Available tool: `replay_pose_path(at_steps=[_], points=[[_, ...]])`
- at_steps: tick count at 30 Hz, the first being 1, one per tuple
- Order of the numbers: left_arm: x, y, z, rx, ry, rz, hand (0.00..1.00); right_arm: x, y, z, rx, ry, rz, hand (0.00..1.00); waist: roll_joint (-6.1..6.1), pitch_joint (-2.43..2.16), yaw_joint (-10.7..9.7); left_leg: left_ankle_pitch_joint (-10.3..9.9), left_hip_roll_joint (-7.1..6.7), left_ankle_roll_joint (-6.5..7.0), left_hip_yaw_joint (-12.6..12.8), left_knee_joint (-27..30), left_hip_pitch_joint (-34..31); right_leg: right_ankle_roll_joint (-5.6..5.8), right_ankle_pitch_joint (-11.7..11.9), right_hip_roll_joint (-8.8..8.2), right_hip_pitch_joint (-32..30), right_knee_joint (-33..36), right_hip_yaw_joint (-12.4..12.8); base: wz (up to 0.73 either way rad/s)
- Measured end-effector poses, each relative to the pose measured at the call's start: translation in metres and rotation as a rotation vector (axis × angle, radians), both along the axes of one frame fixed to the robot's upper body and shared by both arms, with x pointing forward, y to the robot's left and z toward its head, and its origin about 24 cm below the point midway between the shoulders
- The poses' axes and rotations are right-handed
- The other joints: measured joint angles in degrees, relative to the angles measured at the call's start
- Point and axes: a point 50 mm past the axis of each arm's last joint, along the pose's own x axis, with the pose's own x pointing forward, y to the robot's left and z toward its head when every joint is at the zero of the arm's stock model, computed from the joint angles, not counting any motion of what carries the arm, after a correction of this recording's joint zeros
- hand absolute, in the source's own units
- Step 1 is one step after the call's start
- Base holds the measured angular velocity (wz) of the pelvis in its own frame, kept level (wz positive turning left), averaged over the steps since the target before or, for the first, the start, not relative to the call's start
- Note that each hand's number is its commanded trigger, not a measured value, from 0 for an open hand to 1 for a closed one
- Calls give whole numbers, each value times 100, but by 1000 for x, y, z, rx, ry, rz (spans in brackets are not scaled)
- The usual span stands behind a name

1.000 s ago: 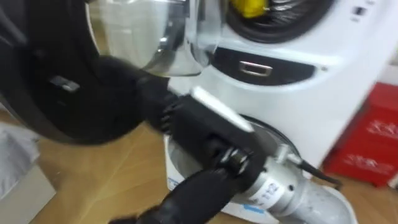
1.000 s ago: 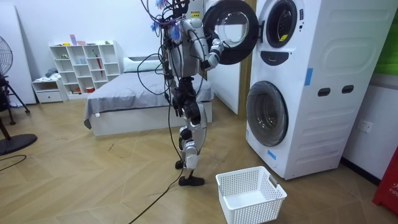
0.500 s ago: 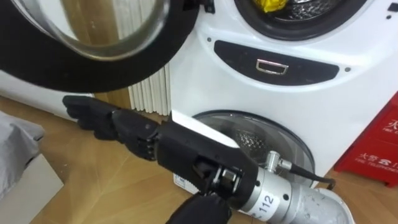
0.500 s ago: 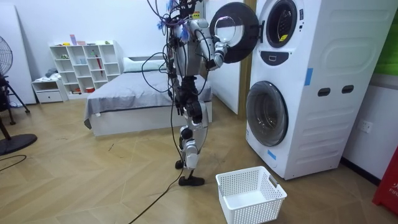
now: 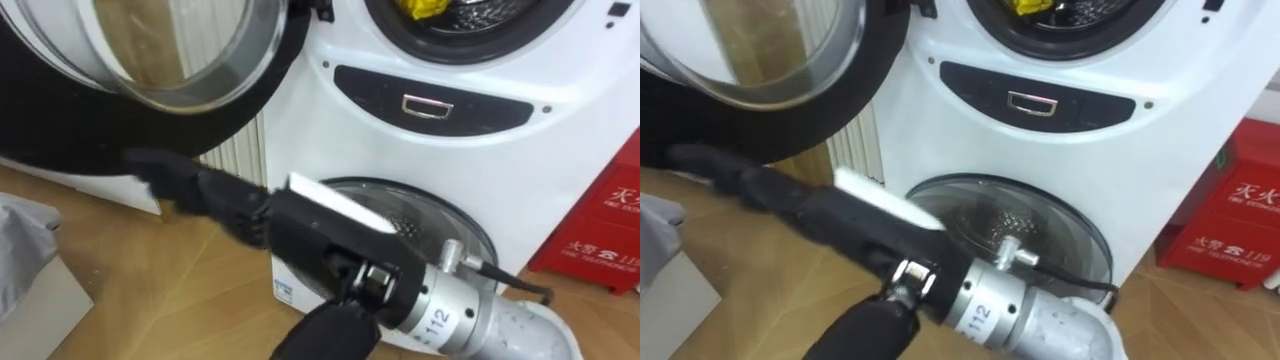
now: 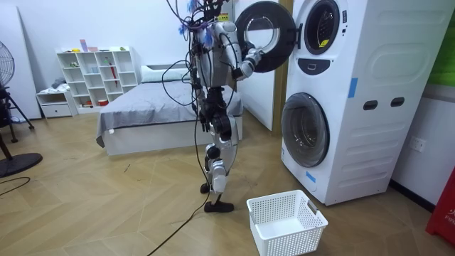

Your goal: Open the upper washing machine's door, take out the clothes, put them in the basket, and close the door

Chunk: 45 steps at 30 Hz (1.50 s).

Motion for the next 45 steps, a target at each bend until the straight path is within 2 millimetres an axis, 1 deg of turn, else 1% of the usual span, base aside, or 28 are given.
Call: replay_pose_path(at_steps=[1, 3, 4, 7, 8, 9, 10, 11, 12, 13, 14, 15, 17, 19, 22, 25, 28, 30, 32, 34, 35, 38, 41, 45], points=[[-1, 0, 0, 5, 3, 3, 0, 2, -5, -4, -29, -6, -57, 0, 5, -2, -44, -18, -3, 28, 2, 4, -1, 4, -8, -4, 4, 12, 3, 0], [-4, 1, 0, 9, 8, 11, 0, 5, -17, -11, -75, -5, -154, 0, -8, -14, -128, -26, -19, 41, 2, 4, -1, 13, -3, -16, 28, 23, -2, 0], [-6, 1, 0, 16, 12, 18, 0, 7, -26, -15, -98, -2, -223, 0, -7, -15, -197, -34, -27, 52, -1, 12, -3, 28, 11, -18, 49, 19, -7, 0], [-14, 0, -1, 23, 19, 66, 0, 16, -47, -23, -114, 15, -380, 0, 14, -22, -387, -49, -49, 76, 5, 16, 20, 49, 23, -46, 67, 26, -6, -3], [-16, 0, -2, 27, 22, 74, 0, 20, -55, -24, -108, 15, -437, 0, 19, -28, -455, -51, -57, 78, 9, 15, 36, 54, 25, -56, 75, 24, 3, -9], [-18, -1, -2, 27, 29, 83, 0, 22, -62, -21, -99, 2, -493, 0, 48, -16, -479, -53, -63, 82, 26, 5, 71, 62, 24, -64, 102, 16, 23, -8], [-19, -1, -3, 28, 33, 88, 0, 23, -65, -19, -90, -5, -517, 0, 58, -20, -488, -53, -67, 82, 36, -1, 88, 67, 21, -69, 112, 16, 30, -7], [-20, 0, -3, 30, 36, 104, 0, 25, -70, -17, -77, -20, -565, 0, 75, -36, -529, -53, -73, 83, 53, -6, 105, 76, 16, -77, 129, 16, 34, 0], [-22, 0, -3, 34, 39, 118, 0, 26, -74, -14, -70, -36, -607, 0, 98, -63, -577, -53, -76, 83, 64, -22, 114, 80, 14, -80, 130, 16, 35, 0], [-24, 0, -3, 35, 44, 120, 0, 26, -76, -14, -67, -43, -626, 0, 110, -74, -583, -53, -76, 82, 65, -42, 132, 80, 14, -80, 131, 16, 41, -6], [-24, -1, -3, 36, 45, 122, 0, 27, -80, -12, -59, -51, -656, 0, 137, -74, -584, -53, -76, 82, 66, -100, 193, 80, 13, -79, 151, 17, 54, -8], [-24, -1, -3, 37, 46, 123, 0, 27, -81, -12, -56, -54, -669, 0, 148, -74, -590, -53, -76, 82, 69, -109, 214, 81, 13, -79, 167, 15, 65, -11], [-27, -2, -4, 42, 50, 136, 0, 28, -83, -11, -44, -60, -697, 0, 153, -72, -588, -53, -81, 82, 98, -127, 329, 96, 4, -79, 239, 13, 163, -15], [-29, -1, -4, 44, 56, 154, 0, 28, -84, -10, -38, -64, -709, 0, 149, -71, -593, -53, -78, 82, 155, -135, 389, 103, 0, -81, 285, 13, 181, -13], [-29, -1, -4, 48, 61, 150, 0, 32, -90, -2, -26, -96, -735, 0, 143, -70, -612, -53, -76, 83, 160, -154, 400, 107, -3, -81, 282, 13, 183, -2], [-31, 1, -3, 49, 70, 160, 0, 36, -92, 9, -9, -131, -752, 0, 113, -60, -612, -53, -81, 83, 160, -154, 400, 108, -3, -82, 279, 11, 195, 0], [-30, 1, -3, 51, 76, 161, 0, 39, -93, 13, 9, -138, -761, 0, 76, -72, -579, -53, -87, 83, 159, -154, 399, 108, -3, -82, 273, 11, 213, 0], [-28, 1, -3, 53, 71, 159, 0, 39, -93, 14, 41, -120, -754, 0, 53, -75, -574, -54, -90, 83, 158, -154, 400, 109, -4, -82, 276, 11, 215, 0], [-28, 2, -2, 60, 68, 160, 0, 40, -93, 15, 102, -87, -741, 0, 33, -55, -482, -53, -91, 83, 160, -156, 401, 109, -4, -81, 263, 12, 245, -3], [-27, 2, -2, 63, 63, 158, 0, 41, -93, 16, 172, -47, -719, 0, 26, -48, -472, -53, -92, 83, 156, -153, 396, 109, -4, -81, 261, 11, 256, -3], [-26, 2, -2, 65, 61, 155, 0, 43, -93, 15, 205, -19, -708, 0, 18, -40, -466, -54, -94, 83, 157, -153, 400, 110, -4, -82, 269, 12, 255, 0], [-24, 3, -2, 68, 55, 150, 0, 52, -91, 7, 259, 61, -694, 0, 14, -39, -425, -53, -91, 83, 161, -152, 400, 110, -4, -81, 267, 17, 246, 0], [-23, 4, -1, 73, 48, 148, 0, 54, -88, 2, 279, 110, -673, 0, 22, -32, -401, -54, -90, 83, 163, -152, 394, 110, -4, -81, 265, 13, 246, 0], [-20, 5, 0, 82, 30, 147, 0, 55, -87, 2, 278, 111, -672, 0, 21, -32, -348, -53, -91, 83, 165, -146, 397, 113, -6, -80, 269, 8, 250, -1]])
